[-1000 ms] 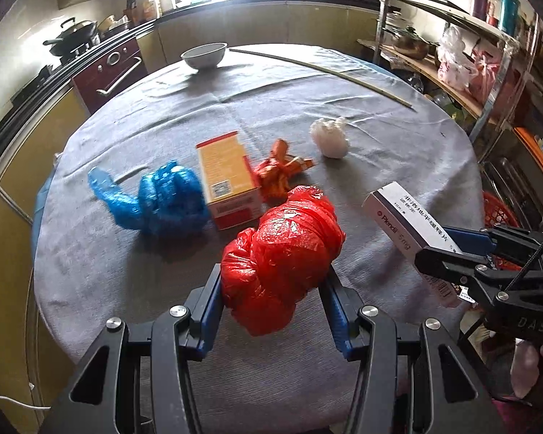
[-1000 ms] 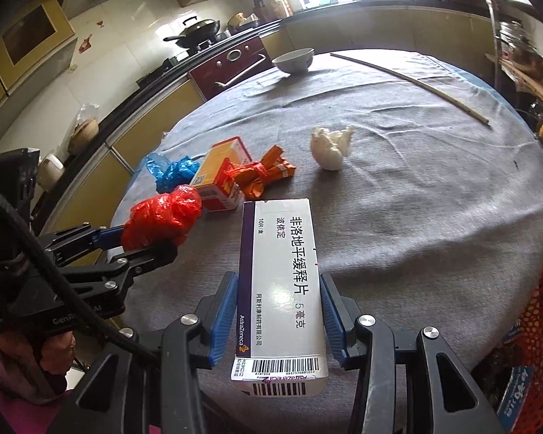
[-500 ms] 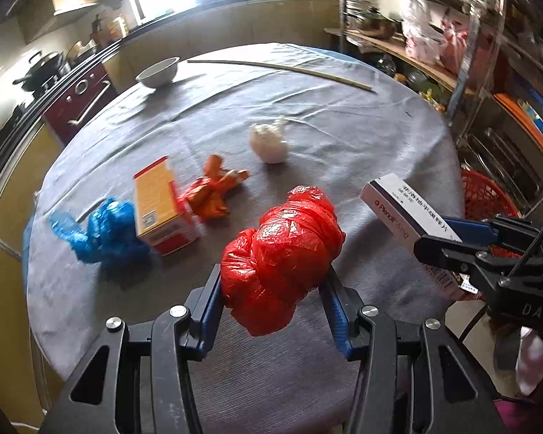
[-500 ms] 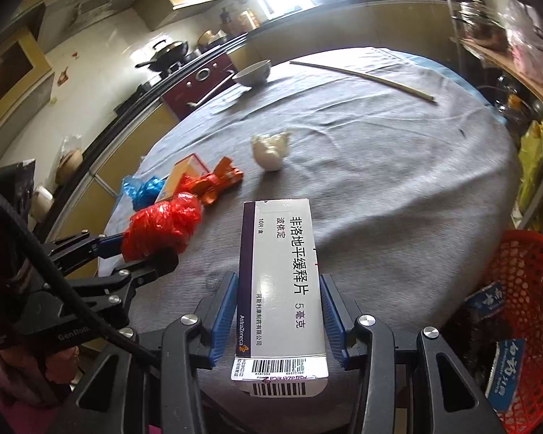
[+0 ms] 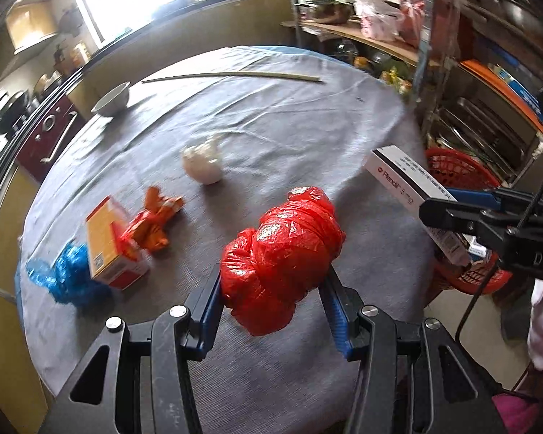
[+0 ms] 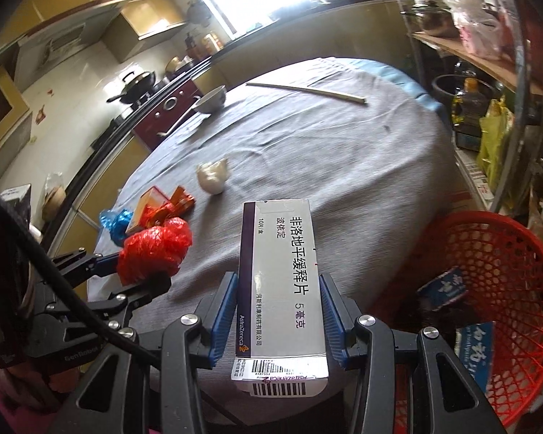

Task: Collect trash
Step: 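Carry the medicine box and red bag over the red basket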

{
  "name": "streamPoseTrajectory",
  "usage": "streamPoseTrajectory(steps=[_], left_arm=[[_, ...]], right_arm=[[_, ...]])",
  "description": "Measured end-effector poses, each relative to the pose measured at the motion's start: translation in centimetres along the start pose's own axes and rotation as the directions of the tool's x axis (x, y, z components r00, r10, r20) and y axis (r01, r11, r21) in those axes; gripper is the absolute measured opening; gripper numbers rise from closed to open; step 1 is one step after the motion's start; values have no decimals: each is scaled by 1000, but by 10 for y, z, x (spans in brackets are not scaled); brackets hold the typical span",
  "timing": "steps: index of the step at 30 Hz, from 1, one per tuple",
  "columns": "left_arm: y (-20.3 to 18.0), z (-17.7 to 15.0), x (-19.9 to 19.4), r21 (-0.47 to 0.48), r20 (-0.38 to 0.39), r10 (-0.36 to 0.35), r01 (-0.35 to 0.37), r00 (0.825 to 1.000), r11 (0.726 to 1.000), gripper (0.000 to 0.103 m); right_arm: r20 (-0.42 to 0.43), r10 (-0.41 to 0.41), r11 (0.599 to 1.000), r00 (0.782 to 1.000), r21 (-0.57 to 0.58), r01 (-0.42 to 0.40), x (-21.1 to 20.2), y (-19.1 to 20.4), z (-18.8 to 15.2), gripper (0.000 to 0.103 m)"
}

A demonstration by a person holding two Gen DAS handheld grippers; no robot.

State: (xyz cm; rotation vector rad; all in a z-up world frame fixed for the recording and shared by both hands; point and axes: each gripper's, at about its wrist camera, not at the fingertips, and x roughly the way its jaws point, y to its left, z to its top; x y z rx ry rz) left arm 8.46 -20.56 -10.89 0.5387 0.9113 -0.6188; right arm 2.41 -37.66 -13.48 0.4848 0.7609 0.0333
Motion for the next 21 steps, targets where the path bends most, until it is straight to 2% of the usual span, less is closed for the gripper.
streamPoseTrajectory(steps=[4, 9, 14, 21], left_arm=[[-18, 8, 2, 51, 2, -64, 64, 998, 997, 53], [-44, 16, 10, 108, -29, -174, 176, 984, 978, 53], [-69, 25, 16, 150, -48, -239, 244, 970, 958, 53], [-103, 38, 27, 199, -79, -281, 291, 956, 936, 53]], right_arm=[[17, -34, 999, 999, 22, 34, -11, -16, 0, 48], [31, -102, 991, 994, 85, 99, -26, -50, -4, 48], [34, -162, 974, 986, 167, 154, -43, -85, -12, 48], [22, -204, 948, 979, 254, 192, -53, -119, -22, 48]])
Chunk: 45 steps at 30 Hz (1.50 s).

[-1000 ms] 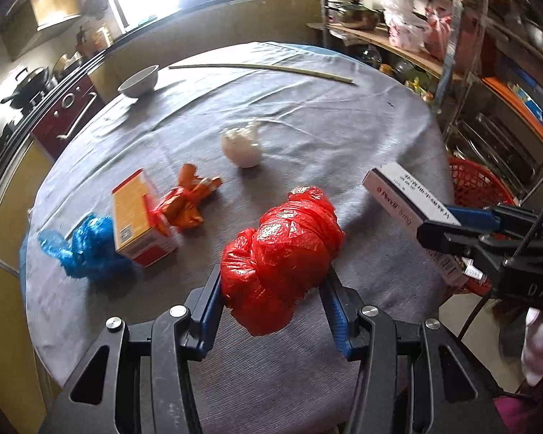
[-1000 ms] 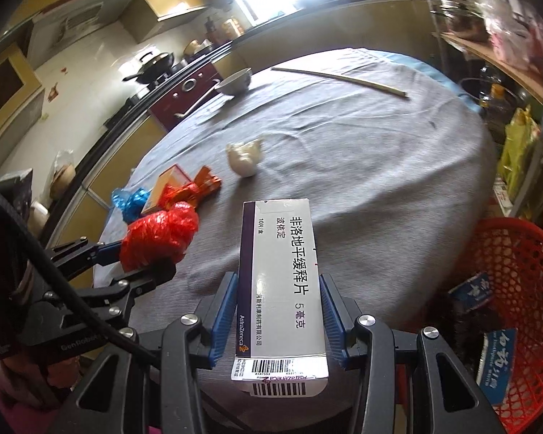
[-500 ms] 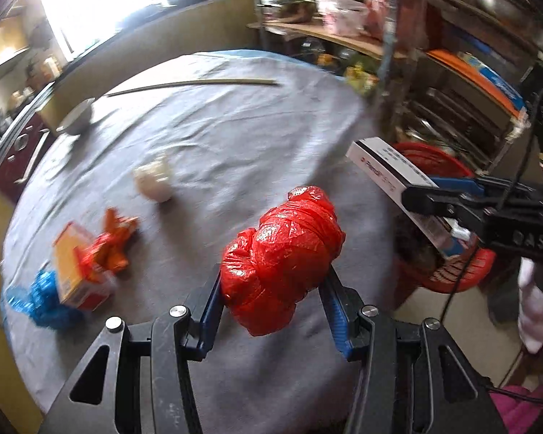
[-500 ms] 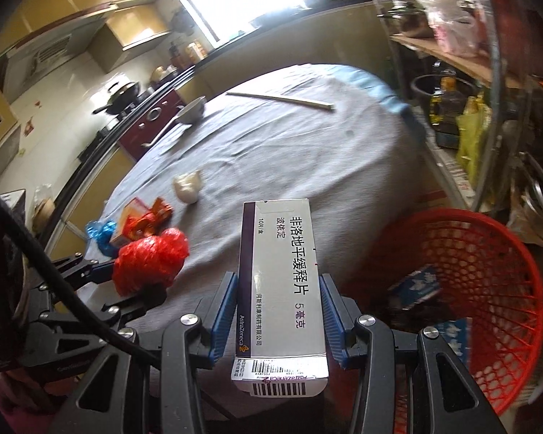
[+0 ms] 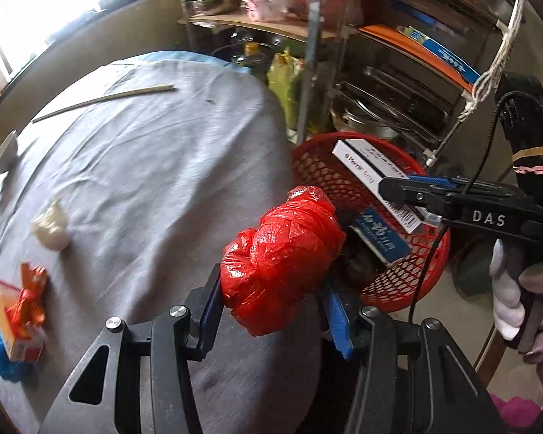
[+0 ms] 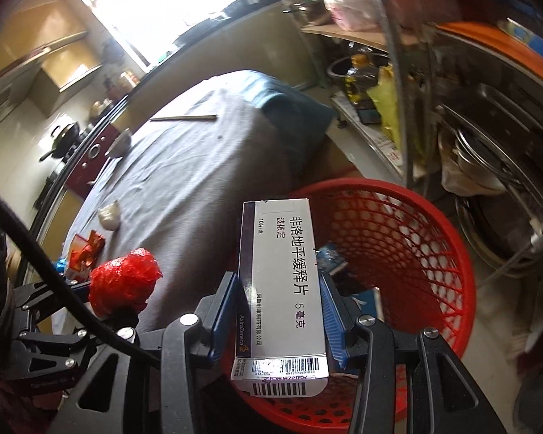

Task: Collect trash

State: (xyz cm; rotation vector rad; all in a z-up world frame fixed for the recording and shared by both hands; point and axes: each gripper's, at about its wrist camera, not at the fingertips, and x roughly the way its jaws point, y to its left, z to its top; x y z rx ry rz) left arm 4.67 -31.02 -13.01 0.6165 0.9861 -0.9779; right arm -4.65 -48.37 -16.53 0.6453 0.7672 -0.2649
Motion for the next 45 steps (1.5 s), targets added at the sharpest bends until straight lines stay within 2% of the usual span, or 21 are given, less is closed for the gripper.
streamPoseTrajectory(steps=[10, 14, 18, 27, 31, 34, 38, 42, 45], left_arm=[[-28, 20, 16, 54, -6, -68, 68, 998, 996, 56], [-22, 16, 14, 36, -7, -66, 66, 998, 997, 56], [-2, 7, 4, -21, 0, -67, 67, 998, 998, 57], [46, -26, -30, -148, 64, 14, -4, 998, 989, 61], [74, -50, -50, -206, 91, 82, -62, 992, 977, 63], [104, -74, -66, -287, 97, 144, -111, 985, 951, 63], [145, -113, -90, -416, 94, 215, -158, 972, 896, 64], [188, -148, -112, -544, 71, 295, -211, 953, 812, 64], [223, -171, -128, -639, 56, 353, -238, 934, 731, 64]], right_arm=[[-24, -12, 992, 1000, 123, 14, -1, -37, -1, 50], [-12, -15, 989, 1000, 145, 16, -5, -43, 0, 50], [-6, -6, 989, 1000, 145, 7, -5, -40, 1, 50], [-15, 31, 996, 999, 89, -30, 3, -7, 5, 50], [-22, 47, 997, 999, 54, -46, 6, 11, 7, 50], [-31, 56, 998, 998, 33, -55, 8, 24, 6, 50], [-52, 68, 998, 996, 0, -68, 14, 41, 5, 50], [-67, 83, 996, 994, -35, -85, 19, 60, 5, 50], [-83, 110, 992, 990, -54, -114, 24, 77, 7, 50]])
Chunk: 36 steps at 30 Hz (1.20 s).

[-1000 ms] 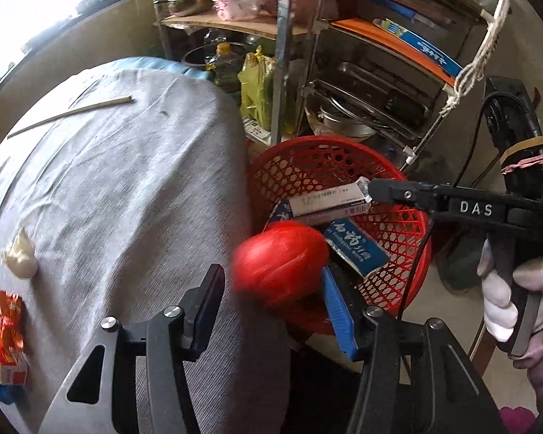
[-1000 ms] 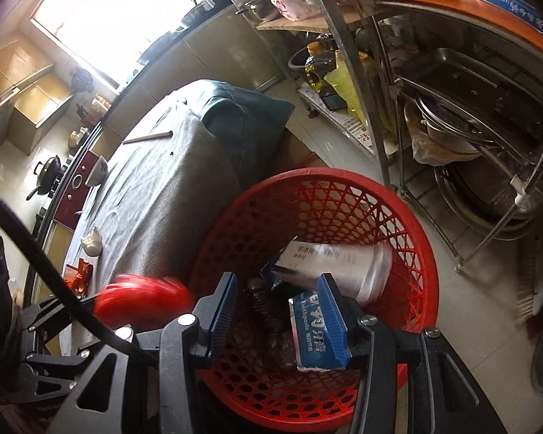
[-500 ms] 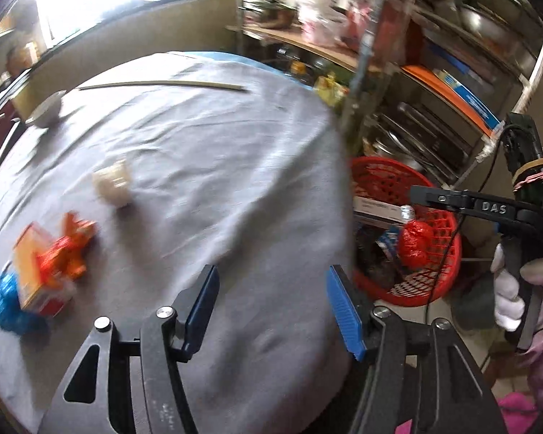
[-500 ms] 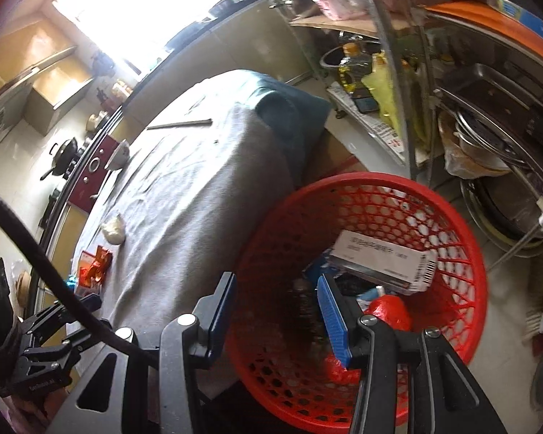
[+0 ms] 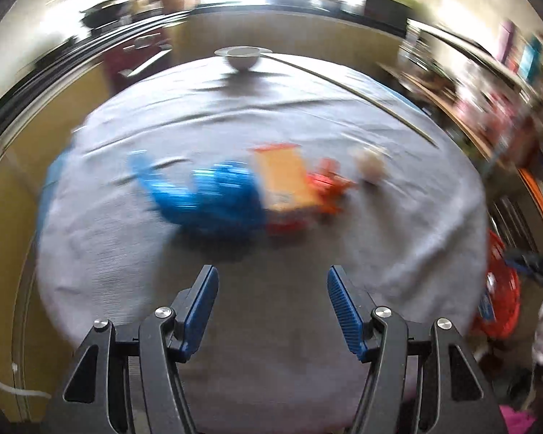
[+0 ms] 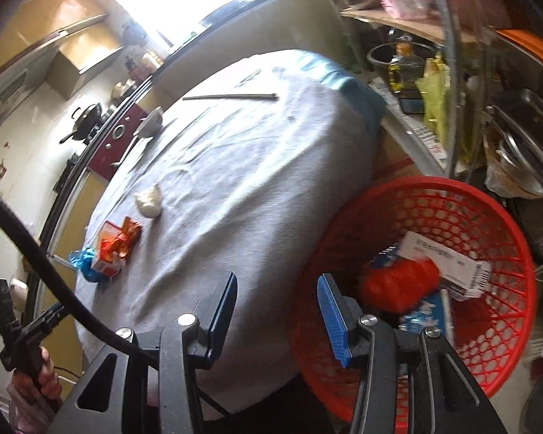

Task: Collect trash

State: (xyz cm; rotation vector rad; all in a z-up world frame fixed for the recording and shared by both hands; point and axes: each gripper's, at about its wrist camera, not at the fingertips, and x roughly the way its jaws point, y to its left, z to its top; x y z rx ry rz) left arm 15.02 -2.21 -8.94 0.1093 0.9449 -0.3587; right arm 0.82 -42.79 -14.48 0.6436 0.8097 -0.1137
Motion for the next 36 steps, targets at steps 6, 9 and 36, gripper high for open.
streamPoseTrajectory(steps=[6, 9, 36], left_arm=[[38, 16, -2, -112, 45, 59, -54, 997, 992, 66], [41, 18, 1, -116, 54, 63, -57, 997, 992, 66], [54, 63, 62, -91, -27, -95, 93, 995, 992, 67]], right_arm=[[-33, 50, 993, 998, -104, -53, 18, 55, 10, 50], [-55, 56, 978, 997, -195, -66, 30, 91, 15, 50], [-156, 53, 976, 986, -201, -84, 175, 182, 98, 50]])
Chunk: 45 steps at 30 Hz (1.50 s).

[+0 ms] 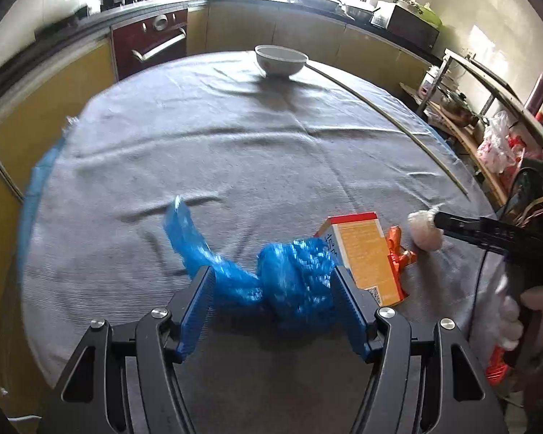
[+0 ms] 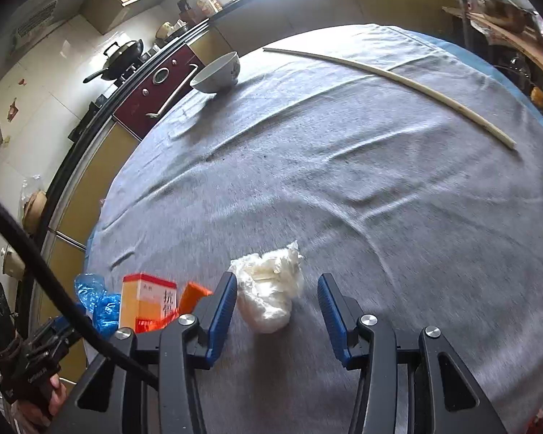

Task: Collect trash
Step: 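Grasp the white plastic bag with the right tool while the left tool grasps the blue bag, then carry the white bag and blue bag over the red basket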

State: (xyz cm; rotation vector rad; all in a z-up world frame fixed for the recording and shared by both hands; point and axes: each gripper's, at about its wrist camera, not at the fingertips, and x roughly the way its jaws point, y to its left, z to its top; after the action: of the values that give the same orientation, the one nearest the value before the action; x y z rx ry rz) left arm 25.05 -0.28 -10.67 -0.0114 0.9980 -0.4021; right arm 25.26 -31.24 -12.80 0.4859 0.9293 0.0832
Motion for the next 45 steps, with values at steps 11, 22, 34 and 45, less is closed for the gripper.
streamPoseTrajectory(steps=[11, 22, 34, 45], left_arm=[[14, -1, 11, -79, 12, -73, 74, 997, 994, 46], [16, -13, -2, -90, 43, -68, 72, 997, 993, 15], [20, -41, -49, -117, 97, -31, 42, 995, 992, 14], [-24, -56, -100, -20, 193, -40, 44, 980, 999, 14]], right_arm=[[-6, 5, 993, 1000, -121, -6, 29, 32, -6, 41], [58, 66, 993, 996, -102, -59, -9, 20, -25, 40], [88, 109, 988, 990, -118, -98, -53, 16, -64, 40], [141, 112, 979, 984, -186, -85, -92, 25, -100, 40]])
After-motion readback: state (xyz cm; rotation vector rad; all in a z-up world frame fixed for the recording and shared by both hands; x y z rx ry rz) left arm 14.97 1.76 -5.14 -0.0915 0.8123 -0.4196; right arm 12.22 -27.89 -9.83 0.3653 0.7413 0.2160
